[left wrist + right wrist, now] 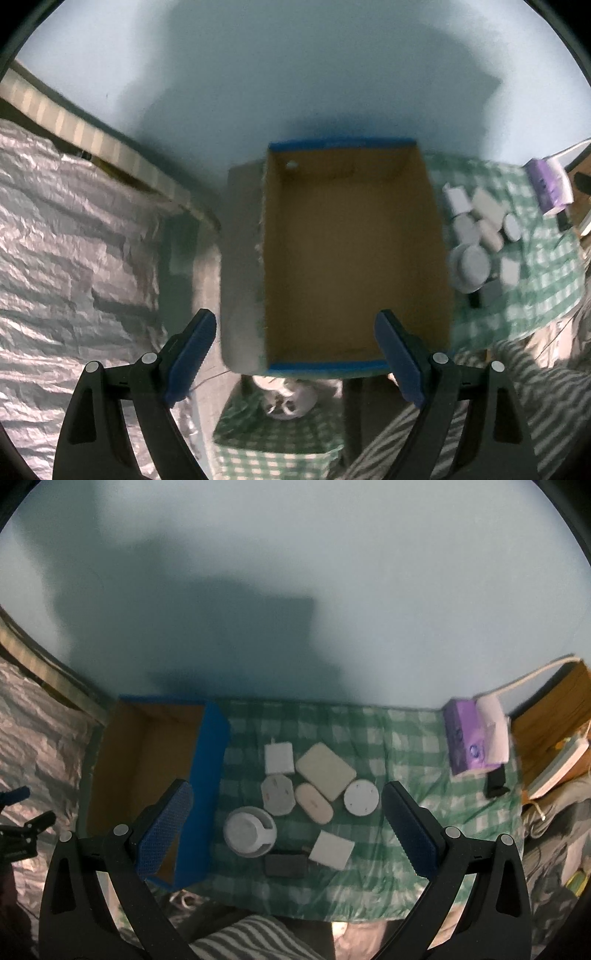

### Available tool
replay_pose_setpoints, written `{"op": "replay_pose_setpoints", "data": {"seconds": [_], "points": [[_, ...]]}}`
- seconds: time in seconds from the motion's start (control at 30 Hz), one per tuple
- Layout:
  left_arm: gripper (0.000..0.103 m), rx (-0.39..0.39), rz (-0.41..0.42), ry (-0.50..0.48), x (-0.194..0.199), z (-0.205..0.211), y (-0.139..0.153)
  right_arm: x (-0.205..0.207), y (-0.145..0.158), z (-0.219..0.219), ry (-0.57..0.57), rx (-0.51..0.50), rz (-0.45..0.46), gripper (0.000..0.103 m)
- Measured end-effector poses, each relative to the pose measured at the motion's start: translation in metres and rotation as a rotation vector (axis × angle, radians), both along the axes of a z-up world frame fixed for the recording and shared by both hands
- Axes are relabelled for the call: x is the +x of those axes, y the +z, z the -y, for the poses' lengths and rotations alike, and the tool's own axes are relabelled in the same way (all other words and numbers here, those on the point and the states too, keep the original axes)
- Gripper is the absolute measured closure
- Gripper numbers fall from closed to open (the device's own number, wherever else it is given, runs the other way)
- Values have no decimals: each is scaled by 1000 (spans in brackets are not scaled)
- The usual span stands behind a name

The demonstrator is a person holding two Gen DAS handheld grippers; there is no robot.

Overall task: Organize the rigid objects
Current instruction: 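Clamp the cardboard box wall with the left gripper while the right approaches the charger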

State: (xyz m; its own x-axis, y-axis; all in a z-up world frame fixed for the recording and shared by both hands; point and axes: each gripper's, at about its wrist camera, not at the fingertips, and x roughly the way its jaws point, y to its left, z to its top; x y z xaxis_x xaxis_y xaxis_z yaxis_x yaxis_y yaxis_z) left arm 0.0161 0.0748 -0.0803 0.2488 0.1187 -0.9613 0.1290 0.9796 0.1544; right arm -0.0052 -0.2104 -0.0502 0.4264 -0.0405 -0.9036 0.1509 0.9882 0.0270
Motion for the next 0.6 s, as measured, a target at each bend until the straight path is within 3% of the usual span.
{"op": "replay_pose_setpoints", "data": {"seconds": [0.27, 0.6], "points": [[14, -89, -88, 52, 8, -40, -44, 8, -52, 28, -47, 54, -127, 1], [17, -83, -205, 65, 18, -60, -108, 1, -129, 50, -118, 93, -270, 1]]}}
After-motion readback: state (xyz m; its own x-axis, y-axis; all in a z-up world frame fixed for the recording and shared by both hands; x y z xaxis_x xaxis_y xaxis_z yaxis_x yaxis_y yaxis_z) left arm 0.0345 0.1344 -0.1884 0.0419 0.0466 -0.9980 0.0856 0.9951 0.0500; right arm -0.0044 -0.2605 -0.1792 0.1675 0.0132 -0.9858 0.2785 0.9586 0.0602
